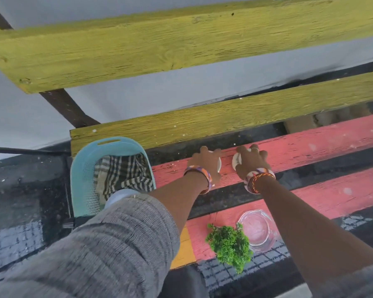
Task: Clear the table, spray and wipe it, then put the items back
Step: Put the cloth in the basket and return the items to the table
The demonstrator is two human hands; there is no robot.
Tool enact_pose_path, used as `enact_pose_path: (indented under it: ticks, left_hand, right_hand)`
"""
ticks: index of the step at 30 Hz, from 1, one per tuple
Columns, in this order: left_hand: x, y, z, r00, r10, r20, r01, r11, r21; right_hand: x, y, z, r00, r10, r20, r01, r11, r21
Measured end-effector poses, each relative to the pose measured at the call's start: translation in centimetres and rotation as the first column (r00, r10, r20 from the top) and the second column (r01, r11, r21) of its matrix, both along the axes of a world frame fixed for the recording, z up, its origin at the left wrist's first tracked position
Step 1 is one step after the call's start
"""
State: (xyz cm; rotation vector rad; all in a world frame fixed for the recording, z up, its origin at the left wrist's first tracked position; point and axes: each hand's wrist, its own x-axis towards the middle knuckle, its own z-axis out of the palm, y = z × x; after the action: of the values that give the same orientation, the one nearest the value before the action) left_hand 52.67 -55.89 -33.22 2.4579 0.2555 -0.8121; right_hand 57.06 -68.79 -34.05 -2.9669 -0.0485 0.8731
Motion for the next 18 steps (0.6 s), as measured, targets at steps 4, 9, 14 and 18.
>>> enact_pose_path:
  ticks: [4, 9, 14, 18]
  left_hand:
    - [-0.7, 3.3, 3.2, 0.977, 0.208, 0.054, -0.201, 0.973, -0.114]
    - [-3.0, 8.1, 9.3, 0.916, 0.349, 0.196, -0.32, 0.933, -0.166]
    - [-8.8, 14.4, 15.9, 0.844, 0.413, 0.343, -0.372, 0.91, -0.182]
    - [-17.7, 20.7, 21.4, 0.726, 0.503, 0.468, -0.466, 0.861, -0.203]
  right_hand:
    - [0.4, 1.6, 2.6, 0.998, -0.034, 0.049, 0.036, 0.999, -0.039]
    - [0.2, 7.3, 8.9, 0.982, 0.086, 0.167, -0.083, 0.996, -0.024]
    - [-4.7, 15.1, 16.0, 0.929, 0.2, 0.313, -0.21, 0.978, -0.002]
    - [-12.6, 22.2, 21.7, 0.881, 0.265, 0.392, -0.305, 0.952, 0.042]
